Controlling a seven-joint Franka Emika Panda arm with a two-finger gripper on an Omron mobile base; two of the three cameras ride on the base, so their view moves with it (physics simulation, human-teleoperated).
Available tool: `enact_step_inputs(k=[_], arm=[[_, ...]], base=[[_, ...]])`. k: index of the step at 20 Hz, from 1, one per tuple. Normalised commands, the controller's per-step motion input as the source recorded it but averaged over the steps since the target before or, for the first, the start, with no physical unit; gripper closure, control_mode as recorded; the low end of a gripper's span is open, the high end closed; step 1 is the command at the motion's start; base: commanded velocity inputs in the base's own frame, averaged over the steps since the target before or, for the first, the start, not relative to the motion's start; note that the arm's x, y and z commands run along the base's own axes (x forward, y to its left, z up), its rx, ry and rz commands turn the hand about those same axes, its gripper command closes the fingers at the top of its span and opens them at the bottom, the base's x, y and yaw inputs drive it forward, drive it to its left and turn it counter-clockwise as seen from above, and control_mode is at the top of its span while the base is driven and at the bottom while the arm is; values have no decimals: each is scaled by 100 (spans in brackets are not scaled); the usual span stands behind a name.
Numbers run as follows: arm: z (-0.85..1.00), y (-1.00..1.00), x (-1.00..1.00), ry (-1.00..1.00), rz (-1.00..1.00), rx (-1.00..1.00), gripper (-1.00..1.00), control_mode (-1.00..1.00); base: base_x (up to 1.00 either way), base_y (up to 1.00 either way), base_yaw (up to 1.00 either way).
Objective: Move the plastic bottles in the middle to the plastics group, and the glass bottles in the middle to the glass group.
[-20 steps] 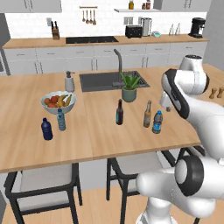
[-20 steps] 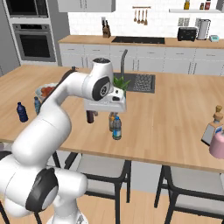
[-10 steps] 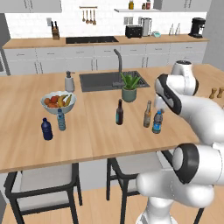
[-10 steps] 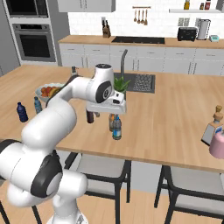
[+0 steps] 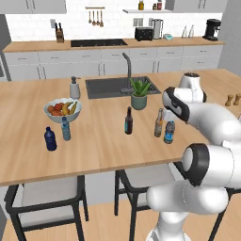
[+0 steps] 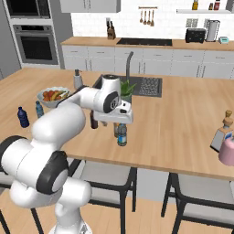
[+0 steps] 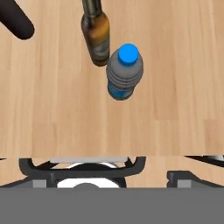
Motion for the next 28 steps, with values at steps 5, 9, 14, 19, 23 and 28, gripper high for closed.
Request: enact_step_inputs(k=[5,9,14,19,23,28], arm=[[-6,-3,34,0,0,0,-100,-100],[-9,-2,29,0,0,0,-100,-100],[-18,-3,24,0,0,0,-100,-100],[-24,-5,21,0,0,0,-100,-100],[-20,-11,22,0,1,0,-100,-100],[-20,-12,21,0,5,0,-100,-100]], base=[[0,0,0],[0,0,0],[0,0,0],[0,0,0],[0,0,0],[0,0,0]])
